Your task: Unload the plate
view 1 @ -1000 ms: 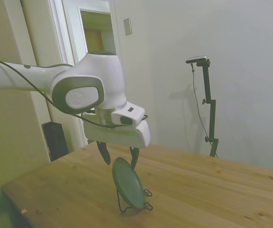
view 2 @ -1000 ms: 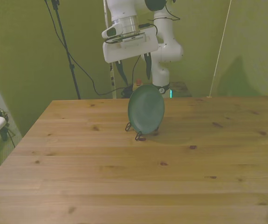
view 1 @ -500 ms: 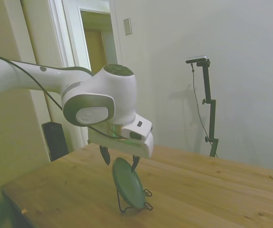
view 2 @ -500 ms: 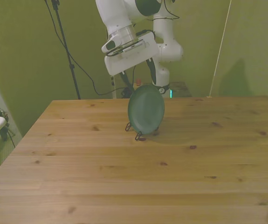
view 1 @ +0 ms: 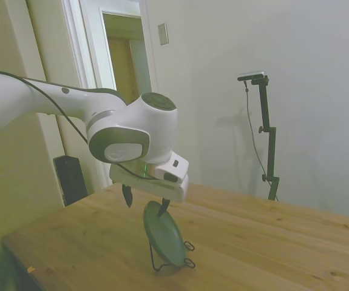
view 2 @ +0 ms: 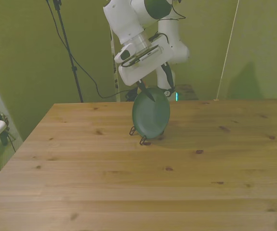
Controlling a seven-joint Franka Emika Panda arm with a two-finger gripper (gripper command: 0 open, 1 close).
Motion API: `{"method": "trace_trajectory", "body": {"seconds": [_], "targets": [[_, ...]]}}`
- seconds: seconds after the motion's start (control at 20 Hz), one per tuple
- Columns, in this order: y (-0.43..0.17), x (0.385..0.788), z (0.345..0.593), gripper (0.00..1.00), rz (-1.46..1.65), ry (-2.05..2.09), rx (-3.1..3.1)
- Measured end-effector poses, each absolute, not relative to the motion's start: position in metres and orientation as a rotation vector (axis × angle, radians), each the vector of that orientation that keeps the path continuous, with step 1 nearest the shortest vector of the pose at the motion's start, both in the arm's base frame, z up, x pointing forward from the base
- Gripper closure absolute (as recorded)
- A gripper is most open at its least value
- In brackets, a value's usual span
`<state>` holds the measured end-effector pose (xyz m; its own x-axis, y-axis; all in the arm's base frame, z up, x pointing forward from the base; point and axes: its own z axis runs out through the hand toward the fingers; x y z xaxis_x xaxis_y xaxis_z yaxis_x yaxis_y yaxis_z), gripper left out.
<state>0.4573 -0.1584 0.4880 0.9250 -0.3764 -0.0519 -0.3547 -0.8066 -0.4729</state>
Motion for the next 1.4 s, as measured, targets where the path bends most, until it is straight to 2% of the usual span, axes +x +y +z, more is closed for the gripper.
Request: {"method": "trace_trajectory", "body": {"seconds": [0.35, 1.4], "targets": [[-0.168, 0.453, 0.495, 1.00, 0.015, 0.524, -2.569], [-0.199, 0.451, 0.483, 1.00, 0.079, 0.600, -2.560]]}}
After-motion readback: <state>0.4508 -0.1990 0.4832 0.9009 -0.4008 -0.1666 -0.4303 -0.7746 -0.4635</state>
